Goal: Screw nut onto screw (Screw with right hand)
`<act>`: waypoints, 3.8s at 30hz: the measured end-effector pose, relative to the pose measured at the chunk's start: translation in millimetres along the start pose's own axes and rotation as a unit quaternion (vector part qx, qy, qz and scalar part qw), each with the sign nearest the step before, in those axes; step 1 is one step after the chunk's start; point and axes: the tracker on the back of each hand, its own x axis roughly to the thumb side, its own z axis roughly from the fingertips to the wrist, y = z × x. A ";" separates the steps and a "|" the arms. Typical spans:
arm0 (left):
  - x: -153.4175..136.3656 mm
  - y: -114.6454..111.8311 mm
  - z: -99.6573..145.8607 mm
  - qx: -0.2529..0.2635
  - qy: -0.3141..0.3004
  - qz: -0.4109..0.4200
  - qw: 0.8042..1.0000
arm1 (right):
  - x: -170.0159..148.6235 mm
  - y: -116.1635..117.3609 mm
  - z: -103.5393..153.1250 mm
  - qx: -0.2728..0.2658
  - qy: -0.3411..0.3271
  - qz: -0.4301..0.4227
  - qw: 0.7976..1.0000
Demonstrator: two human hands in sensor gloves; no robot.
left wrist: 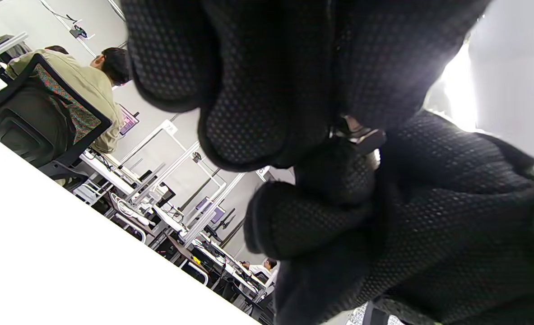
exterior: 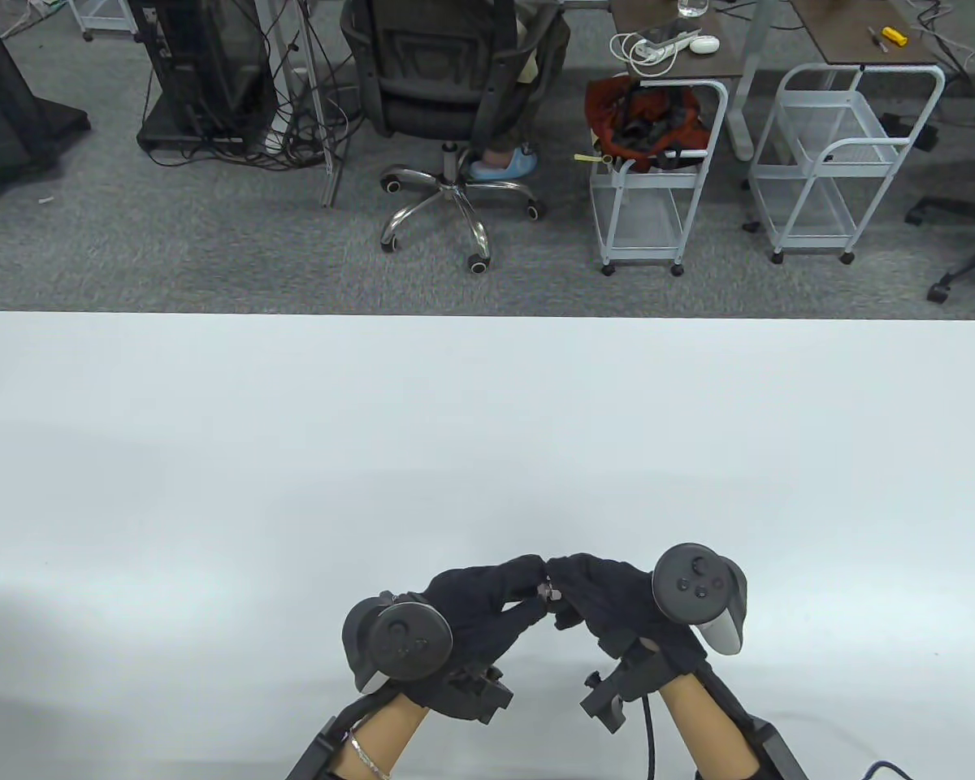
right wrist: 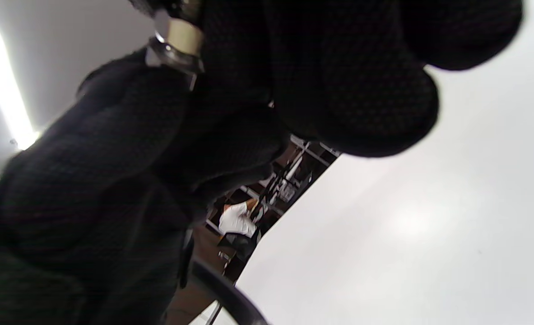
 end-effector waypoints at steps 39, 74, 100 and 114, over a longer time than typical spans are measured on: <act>-0.3 0.9 -0.1 0.005 0.005 0.005 1.000 | -0.3 4.2 -1.5 -0.019 -0.002 0.004 1.000; 3.4 2.1 0.9 0.008 -0.005 -0.024 1.000 | -2.3 4.5 -1.6 0.042 0.009 -0.010 0.999; 8.9 2.9 0.7 0.010 -0.018 -0.021 1.000 | -0.1 4.1 0.1 -0.017 -0.004 -0.012 1.000; 10.1 4.8 0.7 0.014 -0.019 -0.032 0.999 | 1.6 4.1 -1.1 0.044 -0.002 -0.014 0.999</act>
